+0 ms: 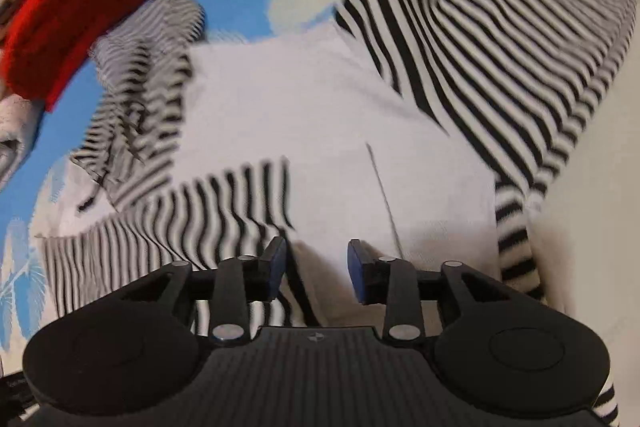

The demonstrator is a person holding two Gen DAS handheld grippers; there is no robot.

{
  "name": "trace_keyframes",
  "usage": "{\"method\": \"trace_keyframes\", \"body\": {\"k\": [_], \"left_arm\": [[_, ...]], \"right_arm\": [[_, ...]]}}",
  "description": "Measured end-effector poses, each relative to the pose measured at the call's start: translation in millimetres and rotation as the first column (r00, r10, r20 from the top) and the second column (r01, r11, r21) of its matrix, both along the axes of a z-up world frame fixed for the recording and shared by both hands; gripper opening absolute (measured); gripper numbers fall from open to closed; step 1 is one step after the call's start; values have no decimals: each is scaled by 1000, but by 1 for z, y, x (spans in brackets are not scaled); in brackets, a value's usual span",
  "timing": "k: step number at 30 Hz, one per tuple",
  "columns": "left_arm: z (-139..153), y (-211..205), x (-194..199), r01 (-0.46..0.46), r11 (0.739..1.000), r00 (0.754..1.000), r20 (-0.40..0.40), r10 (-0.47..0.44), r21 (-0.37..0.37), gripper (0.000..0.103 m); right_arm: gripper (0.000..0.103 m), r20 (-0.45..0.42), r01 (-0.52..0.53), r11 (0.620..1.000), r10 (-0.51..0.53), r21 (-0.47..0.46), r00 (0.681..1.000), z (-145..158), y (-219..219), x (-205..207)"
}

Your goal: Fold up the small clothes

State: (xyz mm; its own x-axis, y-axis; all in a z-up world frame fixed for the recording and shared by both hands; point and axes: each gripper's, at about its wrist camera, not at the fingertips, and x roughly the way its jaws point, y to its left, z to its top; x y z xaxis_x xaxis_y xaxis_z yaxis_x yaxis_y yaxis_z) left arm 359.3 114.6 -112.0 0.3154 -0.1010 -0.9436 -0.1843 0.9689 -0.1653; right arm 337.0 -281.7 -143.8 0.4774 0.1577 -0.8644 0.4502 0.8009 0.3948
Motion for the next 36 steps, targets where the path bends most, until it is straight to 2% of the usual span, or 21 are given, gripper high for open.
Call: {"method": "trace_keyframes", "body": {"k": [2, 4, 8, 13, 17, 21, 25, 27, 28, 29, 31, 33, 36], "left_arm": [[10, -6, -2, 2, 1000, 1000, 18, -3, 31, 25], [24, -17, -5, 15, 997, 997, 68, -20, 69, 27], [49, -42, -11, 40, 998, 989, 139, -46, 46, 30], [79, -94, -11, 141, 986, 958, 239, -158, 89, 47], [88, -119, -15, 188, 975, 940, 268, -213, 115, 48], [87, -132, -20, 232, 968, 934, 256, -250, 100, 48], [88, -132, -18, 248, 967, 931, 259, -255, 60, 48], [88, -131, -18, 251, 967, 932, 256, -256, 55, 48], [86, -131, -18, 250, 967, 934, 251, -255, 53, 48], [85, -132, -18, 252, 966, 935, 246, -256, 51, 48], [82, -131, -17, 255, 966, 935, 240, -260, 51, 48], [82, -130, -16, 252, 966, 937, 239, -256, 50, 48], [81, -129, -15, 246, 968, 938, 237, -251, 50, 48]], "right_arm": [[36, 10, 6, 1000, -6, -11, 1000, 6, 0, -1], [36, 56, 14, 999, -12, -34, 998, 16, -3, -2], [36, 129, 26, 996, -15, -81, 992, 35, -14, -8], [36, 199, 8, 988, 23, -154, 980, 50, -23, -18], [36, 272, 46, 975, 16, -217, 962, 60, -55, -20], [36, 307, 205, 951, -128, -231, 943, 57, -119, -30], [37, 279, 385, 893, -318, -234, 906, 29, -183, -42], [46, 249, 484, 856, -436, -182, 865, 11, -214, -52], [55, 231, 535, 831, -497, -152, 836, 1, -227, -58], [58, 214, 579, 807, -549, -117, 808, -8, -240, -63], [58, 193, 623, 779, -602, -73, 775, -25, -258, -67], [58, 213, 646, 761, -621, -69, 754, -34, -268, -67], [69, 255, 629, 774, -595, -75, 762, -39, -277, -56]]}}
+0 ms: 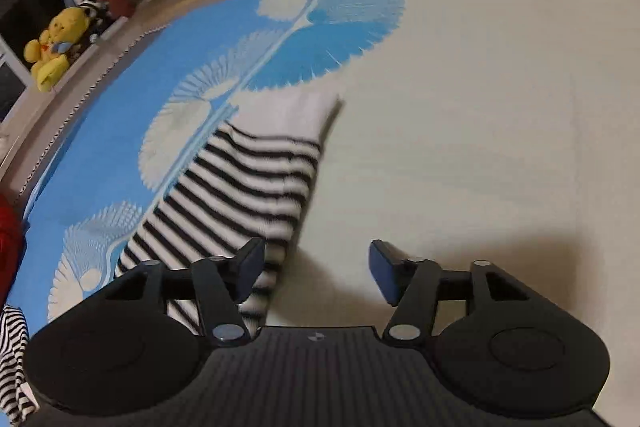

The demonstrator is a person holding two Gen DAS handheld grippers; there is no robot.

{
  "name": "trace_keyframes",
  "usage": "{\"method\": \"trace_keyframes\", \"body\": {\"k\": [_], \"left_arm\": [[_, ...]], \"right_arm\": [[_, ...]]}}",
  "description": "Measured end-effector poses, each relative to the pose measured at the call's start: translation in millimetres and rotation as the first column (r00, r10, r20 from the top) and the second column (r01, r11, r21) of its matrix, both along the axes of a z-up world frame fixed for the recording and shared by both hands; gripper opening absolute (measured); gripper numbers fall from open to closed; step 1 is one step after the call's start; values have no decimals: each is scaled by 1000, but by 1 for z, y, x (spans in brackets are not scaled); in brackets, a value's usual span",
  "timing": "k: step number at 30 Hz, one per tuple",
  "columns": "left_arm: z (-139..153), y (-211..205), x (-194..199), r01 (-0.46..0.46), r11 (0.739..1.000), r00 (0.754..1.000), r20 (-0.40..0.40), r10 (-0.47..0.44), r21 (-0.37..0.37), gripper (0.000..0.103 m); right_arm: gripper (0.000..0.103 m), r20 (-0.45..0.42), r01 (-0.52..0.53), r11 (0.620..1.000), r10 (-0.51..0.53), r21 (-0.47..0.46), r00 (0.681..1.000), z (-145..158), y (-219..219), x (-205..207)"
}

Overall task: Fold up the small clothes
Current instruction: 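Grasp the white cuff of the other striped sleeve with the right gripper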

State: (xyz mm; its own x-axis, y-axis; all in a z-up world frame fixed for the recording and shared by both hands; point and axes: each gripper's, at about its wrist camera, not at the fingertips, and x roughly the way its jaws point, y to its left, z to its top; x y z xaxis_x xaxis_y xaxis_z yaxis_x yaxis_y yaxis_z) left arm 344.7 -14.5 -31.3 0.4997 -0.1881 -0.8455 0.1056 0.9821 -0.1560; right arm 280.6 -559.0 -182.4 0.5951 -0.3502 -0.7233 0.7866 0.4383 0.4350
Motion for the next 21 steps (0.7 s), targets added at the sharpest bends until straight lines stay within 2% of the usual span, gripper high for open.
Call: {"method": "trace_keyframes", "body": {"k": [2, 6, 7, 8, 10, 13, 17, 21], "left_arm": [[-2, -1, 0, 6, 1000, 1000, -3, -6, 5, 48], [-5, -2, 1, 13, 1000, 1000, -7, -13, 17, 48], [-6, -1, 2, 10, 1000, 1000, -7, -10, 19, 48], [-6, 0, 2, 6, 1000, 1000, -7, -6, 20, 48], [-7, 2, 3, -7, 1000, 1000, -7, 7, 23, 48], [-7, 5, 5, -17, 1000, 1000, -7, 18, 24, 48], [-5, 11, 4, -27, 999, 1000, -1, 27, 19, 48], [-1, 21, 3, -49, 999, 999, 4, 49, 11, 48]], "right_arm": [[79, 35, 1, 1000, -1, 3, 999, -4, -4, 6], [81, 64, -17, 1000, 19, -20, 998, -4, -8, 20], [73, 80, -27, 999, 29, -24, 996, -4, -7, 22], [53, 96, -37, 999, 39, -21, 995, -4, -7, 24], [30, 120, -56, 998, 57, -13, 991, -1, -5, 27], [6, 132, -57, 996, 66, -72, 989, 9, 0, 28], [3, 157, -36, 988, 60, -148, 986, 31, 11, 28], [3, 182, -98, 958, 151, -271, 972, 70, 44, 37]]}}
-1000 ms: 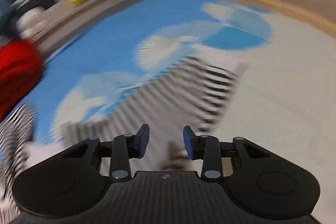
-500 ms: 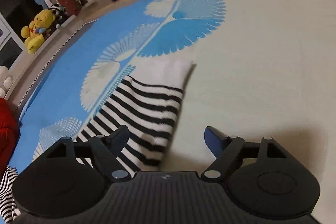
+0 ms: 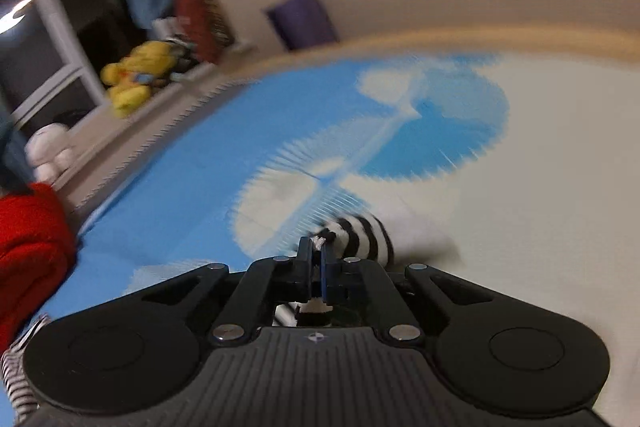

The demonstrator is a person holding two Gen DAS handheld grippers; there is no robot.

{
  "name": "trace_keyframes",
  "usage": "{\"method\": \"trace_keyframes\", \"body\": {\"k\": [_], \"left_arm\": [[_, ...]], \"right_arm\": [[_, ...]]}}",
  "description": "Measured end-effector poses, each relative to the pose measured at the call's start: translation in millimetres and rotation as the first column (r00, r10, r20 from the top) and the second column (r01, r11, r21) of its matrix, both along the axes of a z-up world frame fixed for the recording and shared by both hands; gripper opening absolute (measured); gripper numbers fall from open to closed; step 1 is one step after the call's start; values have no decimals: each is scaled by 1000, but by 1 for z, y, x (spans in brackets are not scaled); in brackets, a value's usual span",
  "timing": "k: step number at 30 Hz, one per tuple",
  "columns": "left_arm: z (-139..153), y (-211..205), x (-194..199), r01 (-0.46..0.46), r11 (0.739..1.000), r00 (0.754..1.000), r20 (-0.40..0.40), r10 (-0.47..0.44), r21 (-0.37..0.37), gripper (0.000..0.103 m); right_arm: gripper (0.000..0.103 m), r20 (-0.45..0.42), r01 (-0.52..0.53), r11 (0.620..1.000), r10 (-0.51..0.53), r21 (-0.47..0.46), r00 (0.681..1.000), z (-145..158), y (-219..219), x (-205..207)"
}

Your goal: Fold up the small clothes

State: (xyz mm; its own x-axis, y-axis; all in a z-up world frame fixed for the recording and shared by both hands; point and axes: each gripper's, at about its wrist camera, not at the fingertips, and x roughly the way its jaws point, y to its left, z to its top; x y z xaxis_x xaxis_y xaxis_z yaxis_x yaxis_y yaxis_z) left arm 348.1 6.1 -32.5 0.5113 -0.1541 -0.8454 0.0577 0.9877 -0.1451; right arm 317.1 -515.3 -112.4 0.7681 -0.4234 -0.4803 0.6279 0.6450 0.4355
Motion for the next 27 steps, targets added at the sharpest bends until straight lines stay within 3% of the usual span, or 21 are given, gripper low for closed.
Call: {"method": "trace_keyframes", "body": {"k": [6, 10, 13, 15, 16, 19, 20, 21, 22, 23, 24, 25, 27], "left_arm": [[10, 23, -1, -53, 998, 998, 16, 53, -22, 48], [17, 38, -2, -80, 996, 996, 25, 81, -39, 48], [21, 53, -2, -109, 992, 993, 29, 111, -55, 48], [23, 67, 0, -140, 988, 989, 28, 142, -73, 48], [24, 75, 1, -158, 984, 987, 25, 160, -83, 48], [28, 101, 3, -215, 971, 976, 21, 219, -104, 48], [30, 109, 3, -228, 967, 973, 23, 232, -110, 48], [32, 117, 4, -240, 964, 969, 24, 245, -115, 48], [34, 125, 4, -254, 960, 966, 27, 259, -120, 48], [34, 132, 5, -269, 955, 961, 27, 274, -124, 48], [35, 139, 6, -282, 951, 958, 25, 287, -128, 48], [34, 145, 7, -297, 945, 953, 20, 303, -134, 48], [33, 156, 8, -331, 932, 942, 7, 335, -147, 48]], "right_arm": [[3, 67, -220, 963, 232, -158, 970, 54, 74, 11], [3, 65, -359, 902, 384, -239, 921, 77, 127, 17], [3, 71, -464, 845, 497, -268, 865, 94, 173, 21], [3, 68, -584, 760, 624, -284, 779, 102, 215, 23], [3, 51, -665, 695, 700, -273, 712, 103, 238, 25], [9, -51, -915, 388, 917, -107, 395, 84, 307, 37], [9, -75, -948, 308, 947, -72, 313, 76, 326, 34], [9, -100, -965, 257, 960, -51, 261, 71, 340, 31], [9, -123, -973, 228, 965, -31, 230, 68, 349, 29], [10, -139, -975, 221, 965, -15, 221, 69, 353, 27], [12, -144, -970, 241, 960, -14, 241, 74, 352, 26], [16, -144, -959, 284, 948, -17, 283, 80, 348, 28], [24, -142, -917, 400, 907, -14, 397, 97, 336, 29]]}}
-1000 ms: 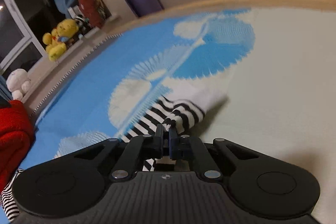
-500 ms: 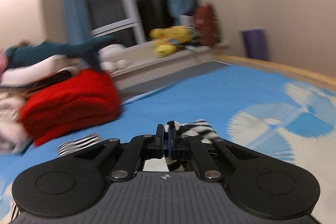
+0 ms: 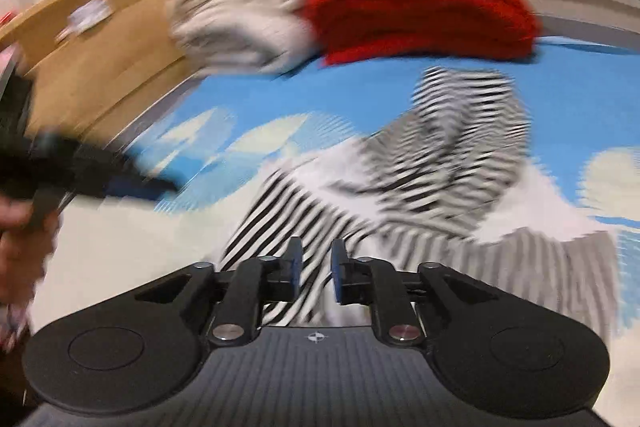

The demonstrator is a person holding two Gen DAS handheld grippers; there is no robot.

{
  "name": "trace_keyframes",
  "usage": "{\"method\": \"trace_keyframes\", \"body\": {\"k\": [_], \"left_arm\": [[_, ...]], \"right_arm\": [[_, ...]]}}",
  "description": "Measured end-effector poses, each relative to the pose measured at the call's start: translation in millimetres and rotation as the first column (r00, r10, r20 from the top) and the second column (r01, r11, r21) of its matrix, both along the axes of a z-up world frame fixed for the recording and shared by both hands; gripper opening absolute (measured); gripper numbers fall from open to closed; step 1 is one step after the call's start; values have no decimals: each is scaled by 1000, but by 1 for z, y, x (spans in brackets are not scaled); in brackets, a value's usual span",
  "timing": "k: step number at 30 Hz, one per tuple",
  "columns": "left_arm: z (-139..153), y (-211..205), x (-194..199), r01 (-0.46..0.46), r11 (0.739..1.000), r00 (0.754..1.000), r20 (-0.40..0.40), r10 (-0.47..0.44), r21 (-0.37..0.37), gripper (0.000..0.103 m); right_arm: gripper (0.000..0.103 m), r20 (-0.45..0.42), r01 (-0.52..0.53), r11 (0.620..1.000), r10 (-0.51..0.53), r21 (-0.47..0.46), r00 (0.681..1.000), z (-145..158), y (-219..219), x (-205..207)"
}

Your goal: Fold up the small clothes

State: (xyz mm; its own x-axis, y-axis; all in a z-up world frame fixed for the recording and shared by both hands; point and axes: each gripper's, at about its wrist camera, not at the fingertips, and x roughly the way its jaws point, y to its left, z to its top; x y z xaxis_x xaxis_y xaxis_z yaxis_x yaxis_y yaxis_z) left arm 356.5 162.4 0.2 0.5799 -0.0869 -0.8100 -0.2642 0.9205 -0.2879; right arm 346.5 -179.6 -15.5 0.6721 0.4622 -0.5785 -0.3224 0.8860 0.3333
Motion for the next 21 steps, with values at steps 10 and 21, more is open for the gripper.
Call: {"method": "trace_keyframes", "body": {"k": [10, 21], "left_arm": [[-17, -30, 1, 75, 996, 996, -38, -77, -43, 48], [-54, -156, 0, 396, 918, 917, -40, -397, -27, 48]], "right_arm": [[49, -47, 365, 931, -366, -18, 930, -16, -53, -30], [49, -361, 304, 948, -317, -94, 877, -90, -47, -10]]}}
